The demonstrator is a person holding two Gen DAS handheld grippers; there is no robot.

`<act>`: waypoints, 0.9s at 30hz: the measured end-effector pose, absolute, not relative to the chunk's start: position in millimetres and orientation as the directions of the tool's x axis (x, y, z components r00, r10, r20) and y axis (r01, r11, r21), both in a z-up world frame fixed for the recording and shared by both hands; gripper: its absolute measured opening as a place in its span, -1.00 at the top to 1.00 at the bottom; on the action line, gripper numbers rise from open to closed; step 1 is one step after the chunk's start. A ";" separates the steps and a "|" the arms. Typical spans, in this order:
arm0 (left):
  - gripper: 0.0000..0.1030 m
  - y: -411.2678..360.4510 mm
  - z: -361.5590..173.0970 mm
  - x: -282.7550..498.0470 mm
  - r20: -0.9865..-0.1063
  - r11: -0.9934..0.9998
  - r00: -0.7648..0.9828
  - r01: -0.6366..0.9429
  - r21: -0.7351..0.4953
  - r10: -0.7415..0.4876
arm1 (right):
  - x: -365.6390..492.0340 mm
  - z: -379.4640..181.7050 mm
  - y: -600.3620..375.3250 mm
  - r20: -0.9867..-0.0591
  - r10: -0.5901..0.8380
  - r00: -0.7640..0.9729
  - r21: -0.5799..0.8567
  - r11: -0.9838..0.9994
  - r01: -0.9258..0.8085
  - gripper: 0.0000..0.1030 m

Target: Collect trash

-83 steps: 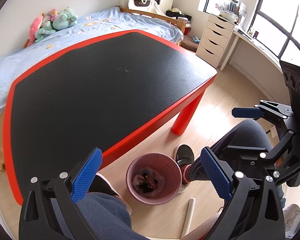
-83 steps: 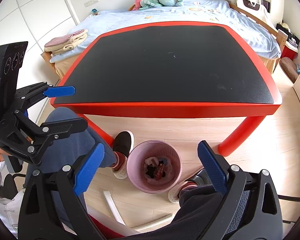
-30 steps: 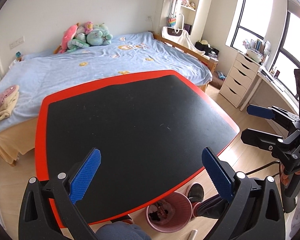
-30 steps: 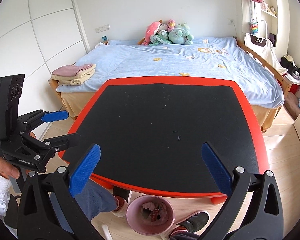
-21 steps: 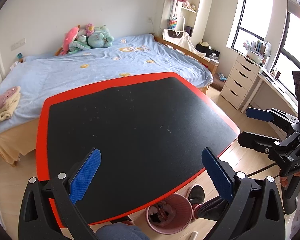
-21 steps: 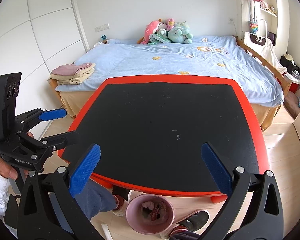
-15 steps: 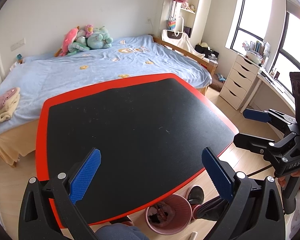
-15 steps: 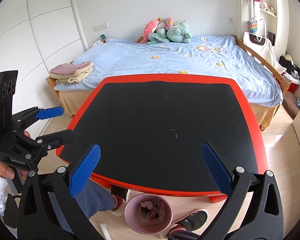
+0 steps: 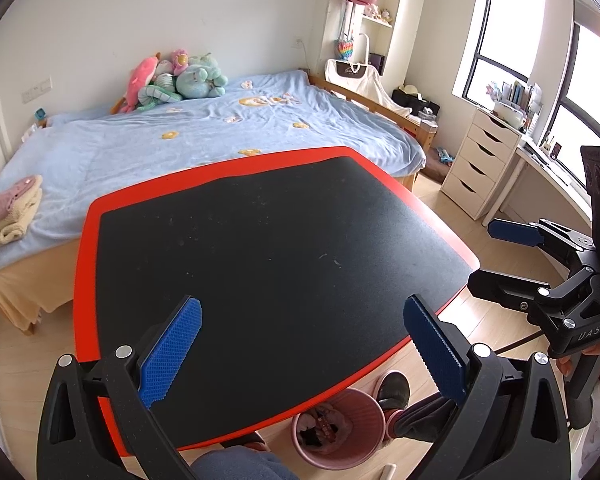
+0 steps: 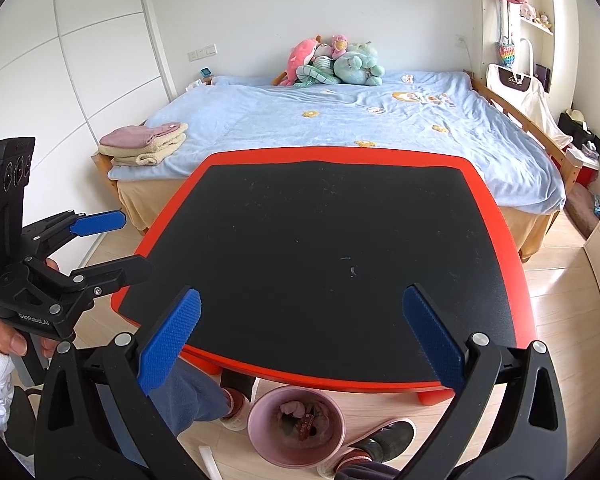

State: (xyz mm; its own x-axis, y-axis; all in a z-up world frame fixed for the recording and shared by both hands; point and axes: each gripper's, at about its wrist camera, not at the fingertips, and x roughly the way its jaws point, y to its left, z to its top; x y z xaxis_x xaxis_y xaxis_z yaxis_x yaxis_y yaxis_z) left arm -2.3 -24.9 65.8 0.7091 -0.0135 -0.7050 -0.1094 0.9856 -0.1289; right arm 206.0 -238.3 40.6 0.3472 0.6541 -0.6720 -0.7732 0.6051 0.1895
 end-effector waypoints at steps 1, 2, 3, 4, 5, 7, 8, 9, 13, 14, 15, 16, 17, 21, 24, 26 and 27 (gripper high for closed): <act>-0.88 -24.9 65.8 -2.4 -0.704 0.986 0.710 -0.109 -0.130 -0.014 | 206.1 40.4 -238.2 -0.672 0.654 0.347 0.190 0.605 -0.773 -0.93; -0.88 -25.0 65.8 -2.4 -0.705 0.986 0.710 -0.110 -0.129 -0.013 | 206.1 40.5 -238.3 -0.672 0.654 0.347 0.189 0.605 -0.773 -0.93; -0.88 -24.8 65.8 -2.3 -0.705 0.986 0.710 -0.111 -0.128 -0.012 | 206.2 39.9 -238.0 -0.673 0.653 0.347 0.189 0.605 -0.773 -0.93; -0.88 -24.8 65.9 -2.3 -0.705 0.986 0.709 -0.109 -0.129 -0.014 | 206.2 38.9 -239.0 -0.674 0.653 0.346 0.189 0.605 -0.773 -0.93; -0.88 -24.9 65.8 -2.3 -0.705 0.986 0.709 -0.107 -0.129 -0.016 | 206.1 38.3 -239.2 -0.675 0.652 0.346 0.189 0.605 -0.773 -0.93; -0.88 -25.3 66.0 -1.9 -0.706 0.986 0.708 -0.106 -0.128 -0.015 | 206.1 37.3 -239.8 -0.675 0.652 0.345 0.189 0.605 -0.773 -0.93; -0.88 -25.0 65.9 -1.9 -0.706 0.986 0.708 -0.104 -0.128 -0.016 | 206.1 37.3 -239.7 -0.676 0.652 0.345 0.190 0.605 -0.773 -0.93; -0.88 -24.8 65.8 -1.9 -0.706 0.986 0.708 -0.104 -0.127 -0.016 | 206.1 36.7 -240.0 -0.676 0.652 0.344 0.190 0.605 -0.773 -0.93; -0.88 -24.9 65.1 -1.9 -0.708 0.986 0.706 -0.106 -0.126 -0.014 | 205.9 35.4 -240.1 -0.678 0.651 0.342 0.189 0.604 -0.774 -0.93; -0.88 -24.8 65.1 -1.8 -0.708 0.986 0.706 -0.106 -0.127 -0.015 | 205.7 35.8 -239.6 -0.678 0.651 0.342 0.189 0.604 -0.774 -0.93; -0.88 -24.8 65.0 -1.9 -0.708 0.986 0.706 -0.106 -0.128 -0.016 | 205.7 35.5 -239.8 -0.678 0.650 0.343 0.189 0.605 -0.774 -0.93; -0.88 -24.2 64.9 -1.9 -0.708 0.986 0.706 -0.105 -0.128 -0.017 | 205.6 35.7 -239.6 -0.678 0.650 0.343 0.189 0.605 -0.774 -0.93; -0.88 -24.8 65.0 -1.8 -0.708 0.986 0.706 -0.105 -0.127 -0.015 | 205.6 35.8 -239.6 -0.678 0.651 0.342 0.189 0.604 -0.774 -0.93; -0.88 -25.7 63.2 -1.3 -0.712 0.986 0.702 -0.109 -0.126 -0.013 | 205.3 35.5 -239.2 -0.679 0.650 0.341 0.189 0.604 -0.774 -0.93; -0.88 -25.3 62.5 -1.4 -0.712 0.986 0.702 -0.110 -0.125 -0.012 | 205.1 34.3 -238.5 -0.680 0.649 0.340 0.189 0.603 -0.775 -0.93; -0.88 -24.9 61.7 -0.2 -0.713 0.986 0.701 -0.112 -0.127 -0.012 | 205.0 33.9 -238.1 -0.681 0.649 0.339 0.189 0.603 -0.775 -0.93; -0.88 -24.3 61.4 0.6 -0.713 0.985 0.701 -0.112 -0.129 -0.014 | 204.9 33.6 -238.2 -0.681 0.649 0.339 0.189 0.602 -0.776 -0.93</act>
